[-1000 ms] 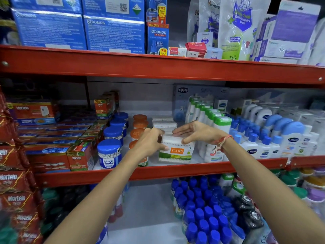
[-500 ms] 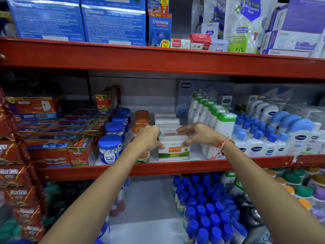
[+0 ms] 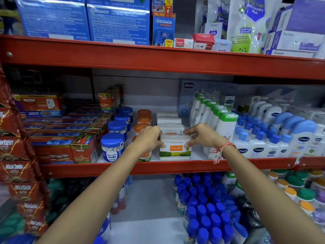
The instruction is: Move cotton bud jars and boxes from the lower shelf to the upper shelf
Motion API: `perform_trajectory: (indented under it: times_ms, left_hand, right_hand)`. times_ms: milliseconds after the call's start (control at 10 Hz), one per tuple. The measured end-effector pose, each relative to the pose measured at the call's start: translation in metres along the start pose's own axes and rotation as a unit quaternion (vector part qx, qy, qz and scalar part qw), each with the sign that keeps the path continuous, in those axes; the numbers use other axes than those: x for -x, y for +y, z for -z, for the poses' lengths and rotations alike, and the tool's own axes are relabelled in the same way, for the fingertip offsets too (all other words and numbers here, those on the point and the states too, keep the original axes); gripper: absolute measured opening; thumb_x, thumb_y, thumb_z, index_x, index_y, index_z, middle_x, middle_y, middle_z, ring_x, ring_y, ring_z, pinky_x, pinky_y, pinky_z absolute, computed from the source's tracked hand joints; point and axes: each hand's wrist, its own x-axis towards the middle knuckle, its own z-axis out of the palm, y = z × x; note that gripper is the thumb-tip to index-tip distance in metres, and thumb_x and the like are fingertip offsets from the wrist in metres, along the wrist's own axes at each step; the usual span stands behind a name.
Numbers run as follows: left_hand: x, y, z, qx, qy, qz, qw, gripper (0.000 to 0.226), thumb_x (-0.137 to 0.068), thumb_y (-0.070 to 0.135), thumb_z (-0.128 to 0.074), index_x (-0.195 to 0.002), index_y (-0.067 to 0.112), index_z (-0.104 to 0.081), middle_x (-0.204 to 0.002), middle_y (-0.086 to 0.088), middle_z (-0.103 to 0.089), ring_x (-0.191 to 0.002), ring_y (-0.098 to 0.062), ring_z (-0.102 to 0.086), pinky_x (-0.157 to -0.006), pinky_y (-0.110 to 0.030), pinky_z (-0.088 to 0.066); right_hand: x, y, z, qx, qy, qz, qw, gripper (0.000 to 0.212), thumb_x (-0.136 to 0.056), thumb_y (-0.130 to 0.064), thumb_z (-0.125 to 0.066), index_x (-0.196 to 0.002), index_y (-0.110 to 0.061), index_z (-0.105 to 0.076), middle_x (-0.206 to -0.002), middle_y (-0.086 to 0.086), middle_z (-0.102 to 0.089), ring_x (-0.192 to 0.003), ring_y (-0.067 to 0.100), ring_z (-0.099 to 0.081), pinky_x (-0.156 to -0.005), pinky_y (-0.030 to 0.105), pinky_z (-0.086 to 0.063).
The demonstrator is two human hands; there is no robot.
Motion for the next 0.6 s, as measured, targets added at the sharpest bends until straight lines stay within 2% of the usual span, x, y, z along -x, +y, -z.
perform_trajectory:
  times_ms: [100,200,300,400,500,600]
  left_hand:
    - [0.0016,-0.0039,0.0001,0.01,0.012,-0.008,1.0,0.021,-0.081,0.028,-0.075,-0.077,0.012,-0.061,-0.081,-0.002,-0.059,-0.083,-0.025,-0.058,-0.067,-0.032,-0.042]
    - [0.0037,-0.0073,0.0006,0.02,0.008,-0.016,1.0,0.022,-0.08,0.028,-0.076,-0.092,0.01,-0.07,-0.096,-0.006,-0.069,-0.094,-0.025,-0.063,-0.079,-0.039,-0.052]
    - [0.0055,-0.0068,0.0045,0.022,0.016,-0.01,1.0,0.042,-0.079,0.029,-0.077,-0.114,0.008,-0.068,-0.111,-0.008,-0.07,-0.103,-0.024,-0.063,-0.088,-0.041,-0.053]
    - [0.0079,-0.0044,0.0088,0.021,0.012,-0.013,1.0,0.051,-0.079,0.029,-0.077,-0.122,0.006,-0.065,-0.117,-0.007,-0.069,-0.106,-0.022,-0.063,-0.089,-0.037,-0.053]
    - [0.0082,-0.0067,0.0076,0.014,0.006,-0.014,1.0,0.045,-0.08,0.03,-0.076,-0.116,0.004,-0.067,-0.115,-0.008,-0.07,-0.104,-0.022,-0.064,-0.088,-0.038,-0.053]
    - [0.0093,-0.0055,0.0066,0.012,-0.001,-0.009,1.0,0.049,-0.08,0.03,-0.076,-0.121,0.005,-0.065,-0.121,-0.009,-0.067,-0.11,-0.023,-0.062,-0.092,-0.04,-0.052]
  right_hand:
    - [-0.0001,-0.0009,0.0001,0.003,-0.002,0.0,1.0,0.067,-0.071,-0.023,-0.084,-0.131,-0.01,-0.059,-0.133,0.007,-0.062,-0.113,0.021,-0.063,-0.098,0.028,-0.047]
    - [0.0013,-0.0018,0.0017,0.008,-0.006,0.003,1.0,0.065,-0.072,-0.022,-0.084,-0.13,-0.009,-0.06,-0.132,0.008,-0.063,-0.114,0.021,-0.063,-0.097,0.028,-0.047]
    - [0.0021,-0.0029,0.0058,0.006,-0.016,0.009,1.0,0.062,-0.072,-0.021,-0.084,-0.128,-0.009,-0.061,-0.132,0.007,-0.063,-0.113,0.02,-0.063,-0.098,0.028,-0.048]
    - [0.0045,-0.0048,0.0078,0.008,-0.022,0.011,1.0,0.057,-0.074,-0.019,-0.082,-0.126,-0.008,-0.062,-0.133,0.007,-0.062,-0.114,0.02,-0.062,-0.099,0.028,-0.048]
    - [0.0041,-0.0028,0.0045,0.008,-0.034,0.012,0.999,0.056,-0.076,-0.018,-0.081,-0.127,-0.007,-0.062,-0.135,0.006,-0.06,-0.116,0.02,-0.061,-0.098,0.027,-0.046]
    - [0.0075,-0.0076,0.0048,0.012,-0.04,-0.008,0.999,0.061,-0.076,-0.019,-0.081,-0.131,-0.008,-0.058,-0.136,0.008,-0.06,-0.116,0.021,-0.061,-0.098,0.028,-0.047]
